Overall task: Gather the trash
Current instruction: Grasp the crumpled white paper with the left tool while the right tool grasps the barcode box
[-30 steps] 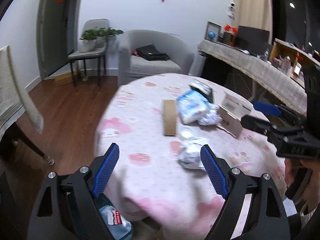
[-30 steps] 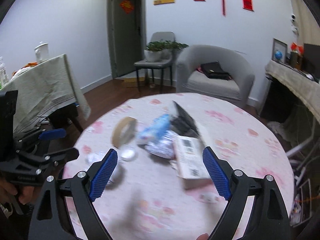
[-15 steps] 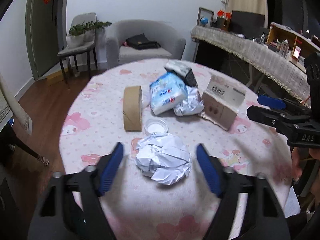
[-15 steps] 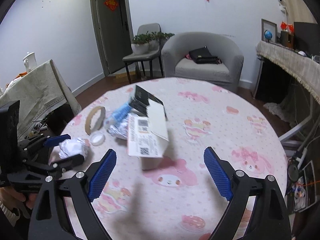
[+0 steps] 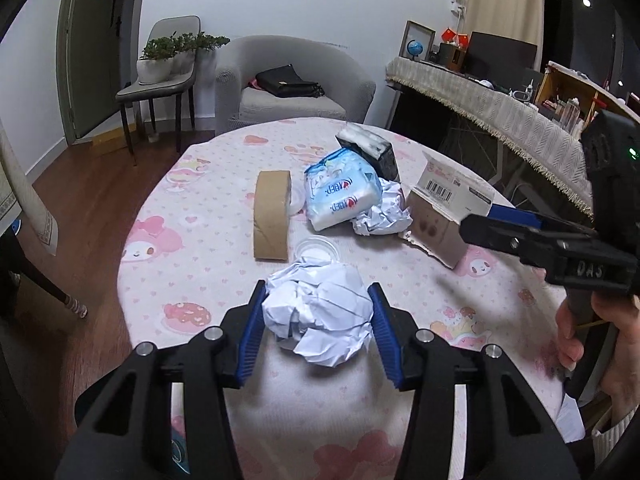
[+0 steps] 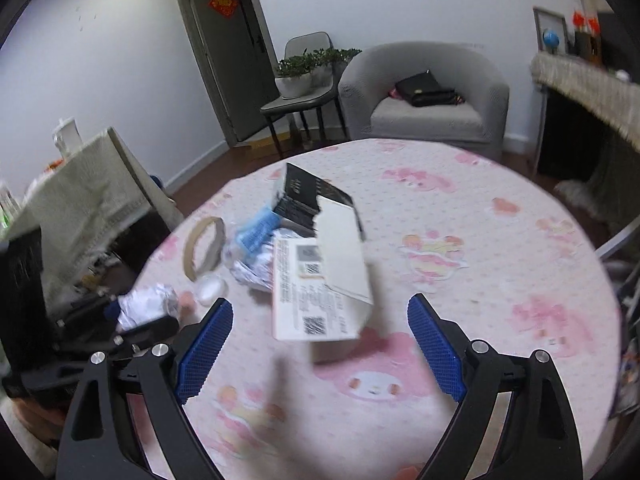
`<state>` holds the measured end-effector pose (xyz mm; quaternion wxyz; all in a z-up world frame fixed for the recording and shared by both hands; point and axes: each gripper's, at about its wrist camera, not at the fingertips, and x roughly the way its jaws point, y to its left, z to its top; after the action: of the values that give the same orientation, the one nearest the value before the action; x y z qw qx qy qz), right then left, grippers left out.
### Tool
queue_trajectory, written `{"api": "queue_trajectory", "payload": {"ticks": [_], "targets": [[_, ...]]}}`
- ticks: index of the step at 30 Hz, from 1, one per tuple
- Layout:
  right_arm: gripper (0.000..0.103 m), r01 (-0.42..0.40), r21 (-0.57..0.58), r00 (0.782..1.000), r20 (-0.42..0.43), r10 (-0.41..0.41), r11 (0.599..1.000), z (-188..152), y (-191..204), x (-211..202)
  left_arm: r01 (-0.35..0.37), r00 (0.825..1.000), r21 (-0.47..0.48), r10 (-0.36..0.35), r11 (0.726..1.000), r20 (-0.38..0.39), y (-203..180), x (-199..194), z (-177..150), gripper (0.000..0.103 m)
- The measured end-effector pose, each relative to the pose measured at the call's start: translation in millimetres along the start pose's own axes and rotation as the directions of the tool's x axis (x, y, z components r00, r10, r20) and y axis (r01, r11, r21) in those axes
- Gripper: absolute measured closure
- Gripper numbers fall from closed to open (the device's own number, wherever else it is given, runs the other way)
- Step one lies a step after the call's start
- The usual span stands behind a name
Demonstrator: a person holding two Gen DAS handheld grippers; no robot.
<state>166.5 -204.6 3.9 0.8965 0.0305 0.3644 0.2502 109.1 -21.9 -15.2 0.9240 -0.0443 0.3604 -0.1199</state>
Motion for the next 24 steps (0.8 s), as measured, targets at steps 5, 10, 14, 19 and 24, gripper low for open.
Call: {"api": "queue_trajectory", "payload": {"ticks": [5,10,14,19,24], "targets": [[0.013,0.02,-0.016,1.0,-0.012,-0.02,1.0,6,9,11,-0.007,1.0,-0.009,0.007,1.0,-0.004,9,-6,-3,0.05],[0.029,0.059,0.016,0.997,-0.042,-0.058,0.998,8,8,25,-0.015,1.0,-0.013,0.015,1.0,-0.002,19,-16,-7,0.05],[0.048,0.083,0.051,0.996,-0.042,-0.08,0.995,10,3,31,-0.026,1.0,-0.025,0.026,0.999,0.002,32,-23,-9,0.05],[0.058,0.145,0.038,0.989,-0.008,-0.145,0.989,16,11,26,-0.04,0.999,-0.057,0.041,0.998,0.008,51,-32,-12,0.05],[0.059,0.218,0.031,0.972,0.081,-0.219,0.976,24,23,8,-0.055,0.998,-0.091,0.058,0.994,0.023,71,-44,-15,0.05]]}}
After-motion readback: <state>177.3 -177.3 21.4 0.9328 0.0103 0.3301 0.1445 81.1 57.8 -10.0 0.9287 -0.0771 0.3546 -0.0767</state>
